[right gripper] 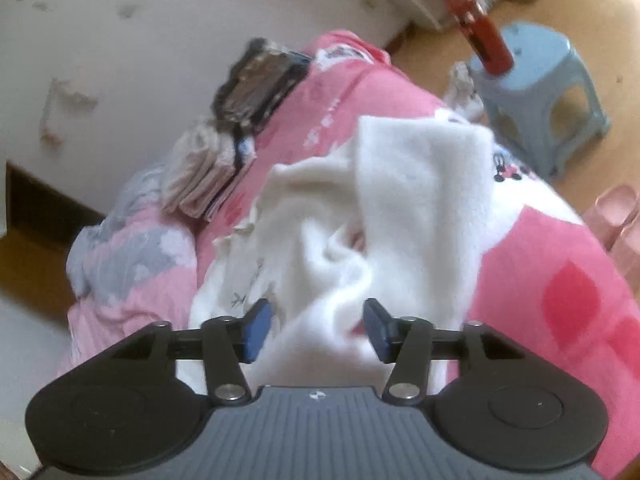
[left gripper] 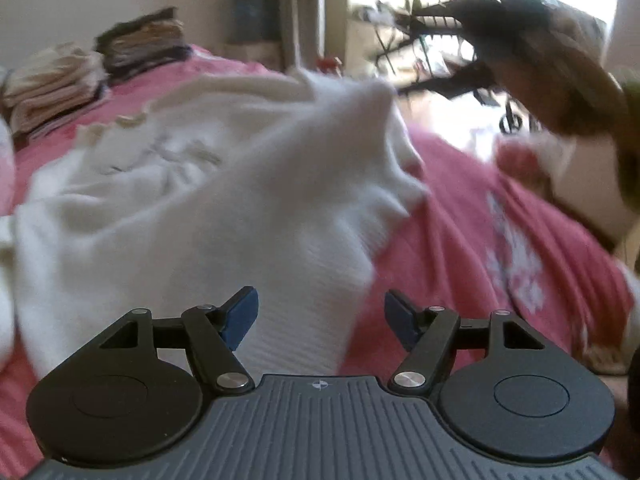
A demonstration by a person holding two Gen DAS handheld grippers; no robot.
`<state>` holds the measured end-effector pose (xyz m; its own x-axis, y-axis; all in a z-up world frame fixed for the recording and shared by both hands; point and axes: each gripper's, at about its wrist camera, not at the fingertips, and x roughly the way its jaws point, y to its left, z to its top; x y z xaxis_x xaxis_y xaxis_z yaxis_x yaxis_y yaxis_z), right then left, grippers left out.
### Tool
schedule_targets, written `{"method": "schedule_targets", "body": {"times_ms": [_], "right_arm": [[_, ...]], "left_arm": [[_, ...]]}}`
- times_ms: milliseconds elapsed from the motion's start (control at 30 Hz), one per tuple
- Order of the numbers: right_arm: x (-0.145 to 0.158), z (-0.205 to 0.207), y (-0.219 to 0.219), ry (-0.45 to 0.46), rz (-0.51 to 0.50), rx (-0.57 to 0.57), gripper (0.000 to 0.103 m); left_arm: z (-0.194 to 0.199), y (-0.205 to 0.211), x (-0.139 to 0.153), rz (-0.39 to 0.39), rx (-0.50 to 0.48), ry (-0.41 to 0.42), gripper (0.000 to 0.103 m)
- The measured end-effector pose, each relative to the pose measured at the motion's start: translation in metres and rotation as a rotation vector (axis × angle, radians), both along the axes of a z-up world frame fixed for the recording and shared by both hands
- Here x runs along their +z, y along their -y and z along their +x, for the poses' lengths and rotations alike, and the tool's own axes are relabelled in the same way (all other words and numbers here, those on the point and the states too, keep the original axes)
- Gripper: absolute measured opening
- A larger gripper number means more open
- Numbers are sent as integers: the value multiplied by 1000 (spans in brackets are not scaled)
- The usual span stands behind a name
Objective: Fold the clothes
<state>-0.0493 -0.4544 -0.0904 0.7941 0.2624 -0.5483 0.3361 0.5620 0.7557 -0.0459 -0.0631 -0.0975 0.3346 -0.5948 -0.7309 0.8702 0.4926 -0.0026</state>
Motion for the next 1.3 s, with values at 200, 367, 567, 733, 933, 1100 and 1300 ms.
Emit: {"method": "schedule_targets", "body": {"times_ms": [200,367,567,733,933,1100,1300], "right_arm": [[-28,62,15,-85,22,49,58],[-38,111,17,-139,-30,136,58],[-57,156,14,-222,-7,220,57],[-50,169,1,-252,-151,295,28],[-20,160,9,-131,-246,269,9],[2,155,17,50,-305,202,9],[-18,176,17,128,-408,174,9]], "left_arm": [[0,12,-20,78,-34,10,70],[5,10,-28,63,-24,-39,73],[12,9,-32,15,-1,-91,77],[14,7,-36,-9,-5,-105,79],[19,4,-36,-29,-6,-133,79],[24,1,-34,-35,-19,-158,79],[27,-2,-34,-42,-41,-179,79]]}}
